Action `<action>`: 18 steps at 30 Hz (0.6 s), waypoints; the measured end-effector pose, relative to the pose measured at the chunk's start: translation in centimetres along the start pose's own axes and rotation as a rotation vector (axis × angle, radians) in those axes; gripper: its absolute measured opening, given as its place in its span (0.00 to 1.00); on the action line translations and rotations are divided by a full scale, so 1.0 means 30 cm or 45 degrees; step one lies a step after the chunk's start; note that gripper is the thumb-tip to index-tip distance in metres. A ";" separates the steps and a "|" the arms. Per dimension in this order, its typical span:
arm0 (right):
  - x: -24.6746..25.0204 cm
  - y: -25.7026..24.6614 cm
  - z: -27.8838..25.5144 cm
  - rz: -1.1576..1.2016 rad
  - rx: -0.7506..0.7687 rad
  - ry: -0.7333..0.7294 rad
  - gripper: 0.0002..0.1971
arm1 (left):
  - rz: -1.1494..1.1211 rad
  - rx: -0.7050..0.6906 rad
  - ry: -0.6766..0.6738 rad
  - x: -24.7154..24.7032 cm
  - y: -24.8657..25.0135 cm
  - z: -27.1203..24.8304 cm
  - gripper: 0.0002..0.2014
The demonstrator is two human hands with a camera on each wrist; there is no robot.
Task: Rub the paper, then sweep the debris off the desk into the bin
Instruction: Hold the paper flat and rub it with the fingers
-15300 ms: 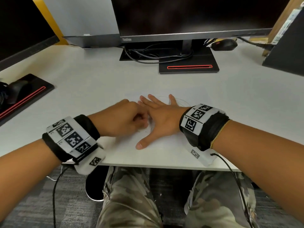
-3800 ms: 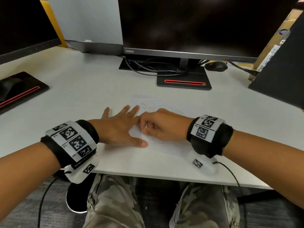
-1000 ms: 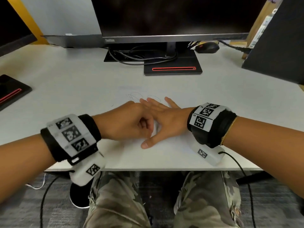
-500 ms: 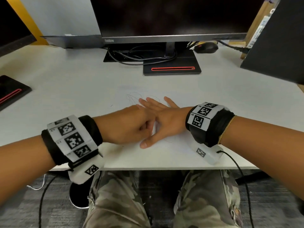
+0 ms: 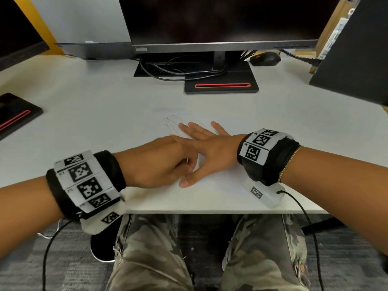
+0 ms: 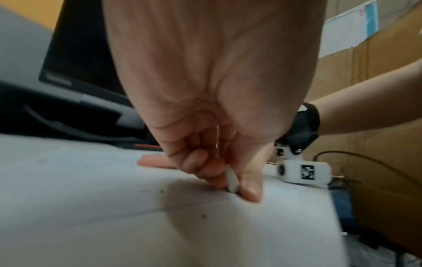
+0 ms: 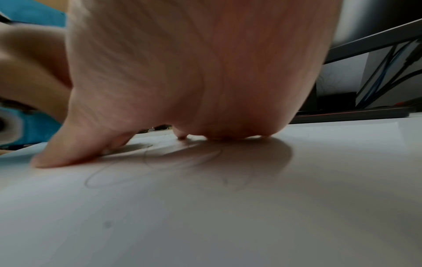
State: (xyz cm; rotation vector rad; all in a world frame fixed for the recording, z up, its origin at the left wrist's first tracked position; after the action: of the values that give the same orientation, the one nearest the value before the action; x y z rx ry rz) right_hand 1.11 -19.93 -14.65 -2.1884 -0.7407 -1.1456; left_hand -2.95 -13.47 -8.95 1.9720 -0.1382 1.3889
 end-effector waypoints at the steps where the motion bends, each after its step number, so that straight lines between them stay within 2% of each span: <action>1: 0.000 0.000 -0.001 0.000 -0.003 -0.003 0.63 | -0.003 -0.002 -0.011 0.003 -0.007 -0.002 0.07; 5: 0.003 -0.006 -0.005 -0.016 -0.005 0.001 0.63 | 0.059 0.067 0.090 0.049 -0.063 -0.006 0.09; 7: 0.003 -0.006 -0.006 -0.005 -0.009 0.000 0.63 | 0.063 -0.001 0.040 0.010 -0.021 -0.015 0.08; 9: 0.004 -0.004 -0.005 -0.012 -0.014 0.000 0.64 | 0.037 0.008 0.008 0.009 -0.029 -0.017 0.08; 11: 0.004 -0.004 -0.002 -0.017 -0.011 0.002 0.64 | 0.048 0.066 0.085 0.049 -0.068 -0.018 0.08; 13: 0.003 -0.003 -0.002 -0.017 -0.010 0.002 0.64 | 0.085 0.052 0.114 0.043 -0.054 -0.021 0.08; 15: 0.000 -0.004 -0.002 -0.010 -0.012 -0.004 0.64 | 0.053 -0.008 0.035 -0.001 -0.011 -0.026 0.10; 16: 0.001 -0.003 -0.001 -0.010 -0.013 -0.004 0.64 | 0.038 -0.003 0.011 -0.004 -0.015 -0.025 0.10; 18: 0.003 -0.003 0.003 -0.017 -0.009 0.006 0.64 | 0.045 0.075 0.077 0.041 -0.063 -0.019 0.09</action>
State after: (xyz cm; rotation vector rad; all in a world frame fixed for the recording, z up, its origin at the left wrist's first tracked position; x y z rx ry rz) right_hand 1.15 -19.79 -14.59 -2.1887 -0.7512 -1.1608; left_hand -2.01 -11.36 -8.70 1.9816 -0.1060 1.4898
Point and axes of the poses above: each hand's wrist, its own z-axis towards the middle knuckle, its own x-axis out of the back of the hand, y = z × x, the point moved 10 cm from there along z, towards the middle knuckle, and after that the axes turned 6 degrees about -z, right-handed, at the moved point
